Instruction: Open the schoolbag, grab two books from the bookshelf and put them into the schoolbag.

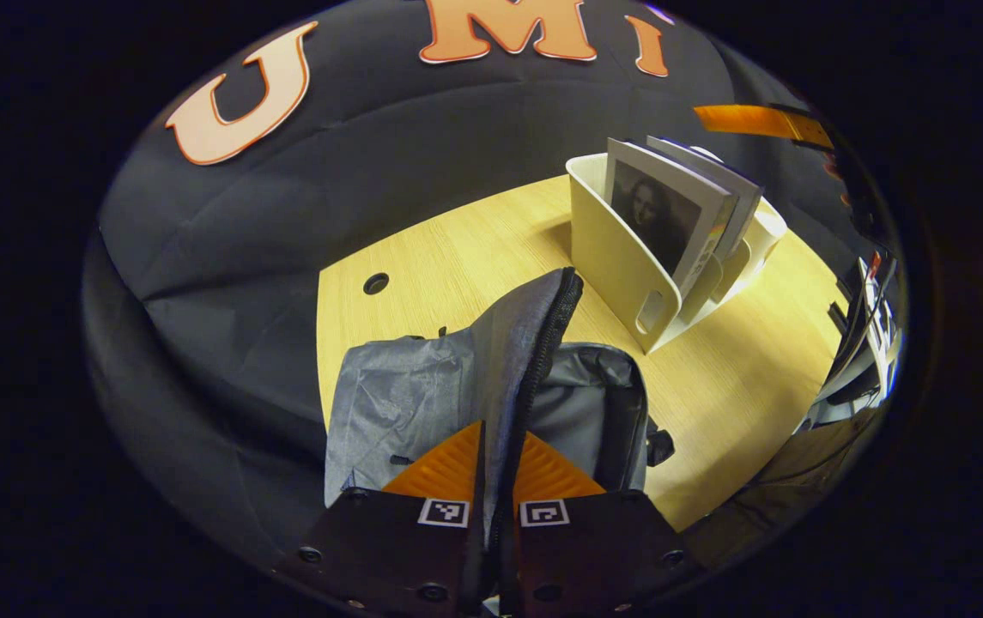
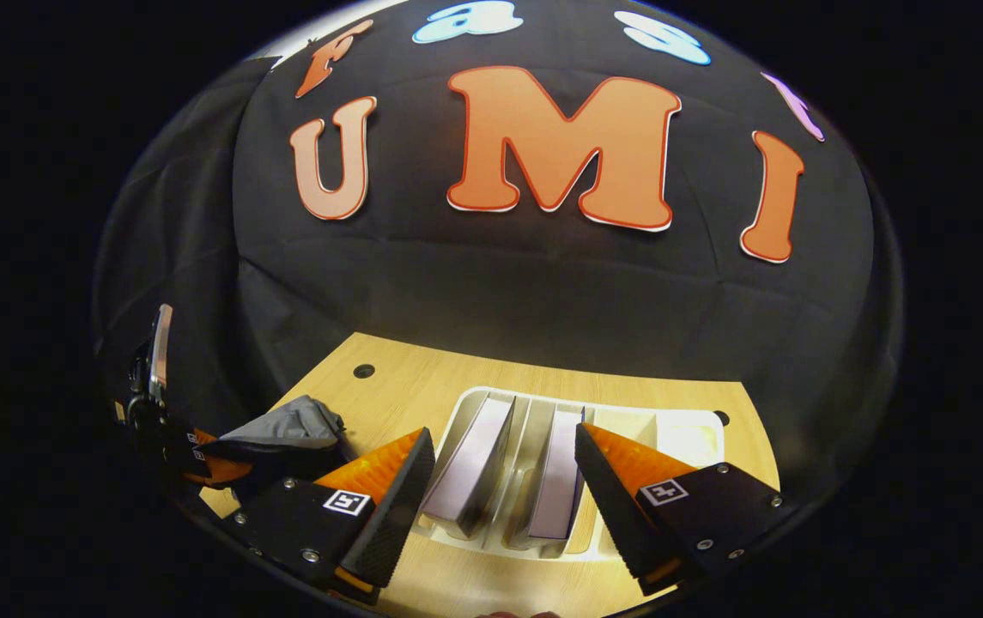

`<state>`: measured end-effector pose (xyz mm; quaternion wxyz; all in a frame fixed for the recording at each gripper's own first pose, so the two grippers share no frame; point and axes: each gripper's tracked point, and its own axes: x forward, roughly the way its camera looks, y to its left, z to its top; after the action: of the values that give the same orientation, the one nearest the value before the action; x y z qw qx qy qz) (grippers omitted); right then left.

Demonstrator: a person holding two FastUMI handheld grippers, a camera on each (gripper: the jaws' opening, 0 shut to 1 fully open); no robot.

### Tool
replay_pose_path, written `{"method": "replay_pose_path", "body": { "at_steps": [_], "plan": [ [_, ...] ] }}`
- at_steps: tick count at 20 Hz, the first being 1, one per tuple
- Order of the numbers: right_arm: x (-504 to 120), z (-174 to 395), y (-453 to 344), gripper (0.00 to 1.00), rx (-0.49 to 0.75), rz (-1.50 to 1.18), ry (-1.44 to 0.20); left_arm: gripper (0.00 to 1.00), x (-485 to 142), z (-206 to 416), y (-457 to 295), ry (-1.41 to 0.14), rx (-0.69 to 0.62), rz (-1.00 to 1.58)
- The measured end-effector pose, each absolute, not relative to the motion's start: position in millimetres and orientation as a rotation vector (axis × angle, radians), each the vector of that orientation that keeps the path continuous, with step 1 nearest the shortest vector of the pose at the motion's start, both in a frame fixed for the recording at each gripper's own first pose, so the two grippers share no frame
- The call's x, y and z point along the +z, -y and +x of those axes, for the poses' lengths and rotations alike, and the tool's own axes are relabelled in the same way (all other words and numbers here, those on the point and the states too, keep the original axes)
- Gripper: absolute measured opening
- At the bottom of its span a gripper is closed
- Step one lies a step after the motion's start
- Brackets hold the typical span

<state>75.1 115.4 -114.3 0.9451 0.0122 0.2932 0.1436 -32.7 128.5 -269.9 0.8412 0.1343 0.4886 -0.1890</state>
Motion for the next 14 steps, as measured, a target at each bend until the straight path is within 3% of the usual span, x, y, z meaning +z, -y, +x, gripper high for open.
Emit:
{"method": "replay_pose_path", "body": {
  "at_steps": [14],
  "plan": [
    [-160.7, 76.3, -157.6, 0.98, 0.361, 0.112, -1.004, 0.07, -227.5, -9.0, -125.0, -1.115, -0.51, 0.321]
  ]
}}
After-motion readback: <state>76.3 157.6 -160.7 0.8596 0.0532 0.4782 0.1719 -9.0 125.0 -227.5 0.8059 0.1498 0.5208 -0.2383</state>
